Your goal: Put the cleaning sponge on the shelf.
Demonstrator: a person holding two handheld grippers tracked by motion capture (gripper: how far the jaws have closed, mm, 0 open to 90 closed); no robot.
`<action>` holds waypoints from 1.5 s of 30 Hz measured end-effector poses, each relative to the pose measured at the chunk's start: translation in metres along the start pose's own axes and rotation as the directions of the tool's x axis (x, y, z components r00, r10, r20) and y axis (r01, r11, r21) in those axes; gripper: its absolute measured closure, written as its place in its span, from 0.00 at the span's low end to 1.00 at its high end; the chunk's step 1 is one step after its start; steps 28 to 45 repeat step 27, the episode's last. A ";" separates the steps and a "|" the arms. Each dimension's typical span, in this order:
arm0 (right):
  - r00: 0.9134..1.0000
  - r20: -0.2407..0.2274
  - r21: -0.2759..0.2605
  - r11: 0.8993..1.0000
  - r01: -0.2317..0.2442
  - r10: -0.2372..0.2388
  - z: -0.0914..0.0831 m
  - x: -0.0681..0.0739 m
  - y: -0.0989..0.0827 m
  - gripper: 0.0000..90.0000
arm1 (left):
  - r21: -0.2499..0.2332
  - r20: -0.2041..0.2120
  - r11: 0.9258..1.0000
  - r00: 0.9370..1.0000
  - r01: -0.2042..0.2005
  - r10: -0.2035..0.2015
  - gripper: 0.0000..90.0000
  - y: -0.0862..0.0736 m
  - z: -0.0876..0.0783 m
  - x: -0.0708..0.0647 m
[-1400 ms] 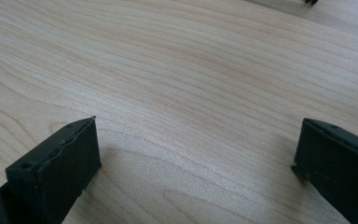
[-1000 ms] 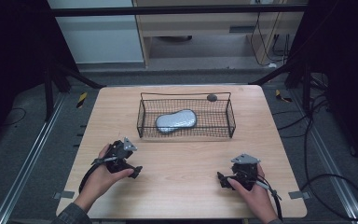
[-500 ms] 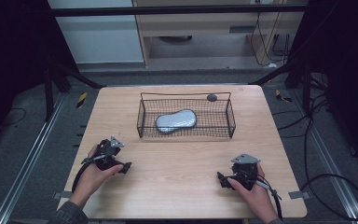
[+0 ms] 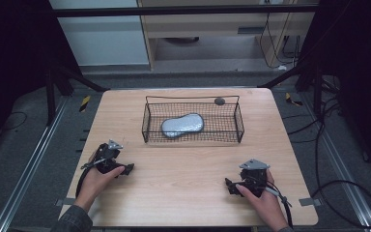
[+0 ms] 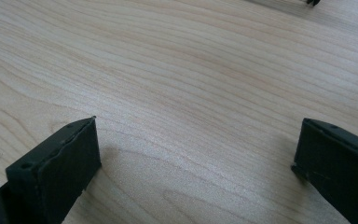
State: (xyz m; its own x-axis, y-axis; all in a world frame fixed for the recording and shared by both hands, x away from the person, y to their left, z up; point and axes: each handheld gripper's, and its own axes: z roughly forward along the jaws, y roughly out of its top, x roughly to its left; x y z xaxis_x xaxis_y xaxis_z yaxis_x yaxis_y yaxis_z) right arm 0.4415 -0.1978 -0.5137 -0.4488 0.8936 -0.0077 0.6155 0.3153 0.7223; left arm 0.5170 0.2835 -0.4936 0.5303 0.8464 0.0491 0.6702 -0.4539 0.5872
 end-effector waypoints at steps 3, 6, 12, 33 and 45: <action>1.000 0.000 0.000 1.000 0.000 0.000 0.000 0.000 0.000 0.00 | -0.012 0.002 1.000 1.000 0.006 -0.006 0.03 -0.001 0.001 0.001; 1.000 0.001 0.000 1.000 -0.002 0.002 0.000 0.000 0.000 0.00 | -0.031 0.011 0.999 1.000 0.019 -0.019 0.02 -0.002 0.003 0.001; 1.000 0.001 0.001 1.000 -0.002 0.002 0.000 0.000 0.000 0.00 | -0.070 0.010 0.997 0.999 0.035 -0.034 0.01 -0.004 0.005 -0.002; 1.000 0.001 0.001 1.000 0.000 0.000 0.000 0.000 0.000 0.00 | -0.159 0.004 0.986 0.999 0.040 -0.040 0.00 -0.015 0.007 -0.002; 1.000 0.001 0.001 1.000 0.000 0.000 0.000 0.000 0.000 0.00 | -0.159 0.004 0.986 0.999 0.040 -0.040 0.00 -0.015 0.007 -0.002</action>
